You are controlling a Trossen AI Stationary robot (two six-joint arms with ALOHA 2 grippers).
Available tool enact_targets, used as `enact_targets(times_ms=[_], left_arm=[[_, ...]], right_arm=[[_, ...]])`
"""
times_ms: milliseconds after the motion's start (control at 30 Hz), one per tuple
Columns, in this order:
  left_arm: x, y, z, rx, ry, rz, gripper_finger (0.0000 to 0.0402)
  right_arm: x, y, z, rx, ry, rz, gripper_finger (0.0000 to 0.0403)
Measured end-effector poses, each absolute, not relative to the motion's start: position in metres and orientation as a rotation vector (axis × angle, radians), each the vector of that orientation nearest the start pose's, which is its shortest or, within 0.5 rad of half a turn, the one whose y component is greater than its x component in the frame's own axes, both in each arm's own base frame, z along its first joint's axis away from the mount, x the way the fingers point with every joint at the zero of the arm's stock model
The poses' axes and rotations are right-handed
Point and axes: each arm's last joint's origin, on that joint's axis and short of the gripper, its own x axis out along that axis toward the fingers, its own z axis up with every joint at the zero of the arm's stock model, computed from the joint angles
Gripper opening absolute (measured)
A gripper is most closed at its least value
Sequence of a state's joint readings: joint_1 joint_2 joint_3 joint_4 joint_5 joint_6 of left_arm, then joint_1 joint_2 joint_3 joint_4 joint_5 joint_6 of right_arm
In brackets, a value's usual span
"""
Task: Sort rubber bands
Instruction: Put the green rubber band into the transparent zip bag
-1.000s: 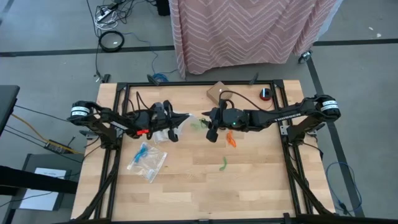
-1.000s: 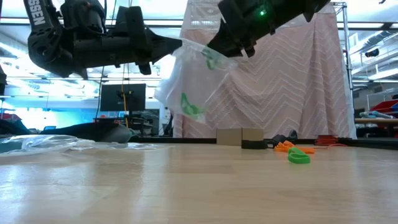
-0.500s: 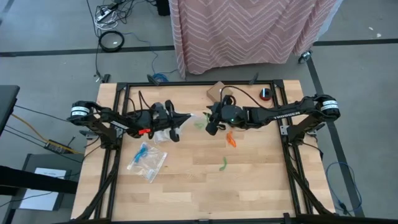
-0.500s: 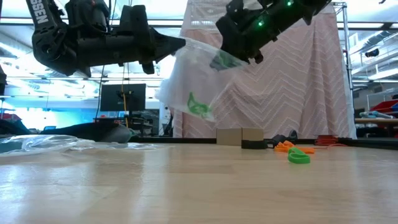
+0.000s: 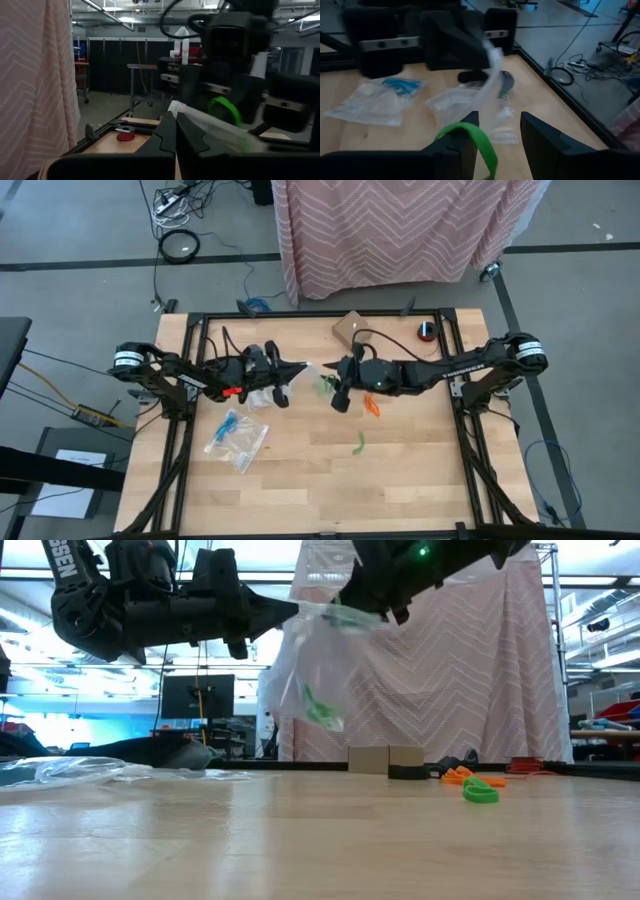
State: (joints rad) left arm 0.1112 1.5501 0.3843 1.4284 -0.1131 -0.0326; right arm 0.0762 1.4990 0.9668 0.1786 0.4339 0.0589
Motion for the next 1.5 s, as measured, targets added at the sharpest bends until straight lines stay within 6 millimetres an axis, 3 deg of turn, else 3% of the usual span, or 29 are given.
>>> enact_targets(times_ms=[467, 867, 1067, 1500], left_arm=[[0.258, 0.033, 0.19, -0.039, -0.261, 0.238, 0.0004], [0.258, 0.033, 0.189, -0.04, -0.243, 0.238, 0.0004], [0.259, 0.034, 0.182, -0.048, -0.173, 0.27, 0.0004], [0.259, 0.033, 0.178, -0.056, -0.135, 0.261, 0.0004]], right_arm=[[0.329, 0.031, 0.262, -0.067, 0.328, -0.384, 0.0134], [0.322, 0.041, 0.269, -0.119, 0.327, -0.346, 0.0072], [0.316, 0.042, 0.274, -0.123, 0.336, -0.361, 0.0075], [0.316, 0.033, 0.271, -0.104, 0.373, -0.348, 0.0127]])
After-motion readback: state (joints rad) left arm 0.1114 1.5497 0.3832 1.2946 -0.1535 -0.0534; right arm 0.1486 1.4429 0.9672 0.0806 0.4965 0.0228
